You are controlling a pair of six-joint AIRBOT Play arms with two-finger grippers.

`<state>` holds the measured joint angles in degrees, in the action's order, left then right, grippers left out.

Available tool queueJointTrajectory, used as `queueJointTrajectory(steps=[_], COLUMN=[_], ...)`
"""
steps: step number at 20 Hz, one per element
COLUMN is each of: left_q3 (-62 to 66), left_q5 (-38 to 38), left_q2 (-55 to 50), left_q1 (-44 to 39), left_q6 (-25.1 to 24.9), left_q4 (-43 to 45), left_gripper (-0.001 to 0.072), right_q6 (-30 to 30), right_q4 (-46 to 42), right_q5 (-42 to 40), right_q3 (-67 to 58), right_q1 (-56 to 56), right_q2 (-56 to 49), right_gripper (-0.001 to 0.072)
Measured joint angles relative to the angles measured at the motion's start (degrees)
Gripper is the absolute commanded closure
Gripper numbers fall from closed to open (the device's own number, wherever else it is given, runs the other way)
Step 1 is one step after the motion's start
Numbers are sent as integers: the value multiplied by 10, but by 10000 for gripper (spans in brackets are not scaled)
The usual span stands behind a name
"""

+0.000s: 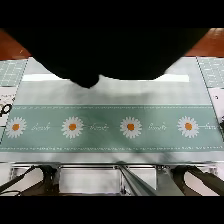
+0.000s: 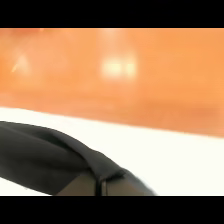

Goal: Fold the shirts.

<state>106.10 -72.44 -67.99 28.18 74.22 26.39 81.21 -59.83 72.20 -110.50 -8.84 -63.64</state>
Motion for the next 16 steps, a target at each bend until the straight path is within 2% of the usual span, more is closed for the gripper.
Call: queueJointTrajectory(steps=[3, 9, 16], left_q3=[49, 75, 68], left_q5=[-3, 5, -44], left_q2=[59, 200, 311], left_q1=[11, 19, -168], left_q6=[0, 27, 111], left_q4=[5, 127, 419], left_gripper=[691, 691, 691], right_q6=[7, 11, 35], right_q4=[-32, -121, -255], right_q5=[20, 65, 122], right_q3=[-44, -57, 1], right_q1=[0, 0, 67], right_q2=[44, 157, 278], right_gripper=[688, 688, 688])
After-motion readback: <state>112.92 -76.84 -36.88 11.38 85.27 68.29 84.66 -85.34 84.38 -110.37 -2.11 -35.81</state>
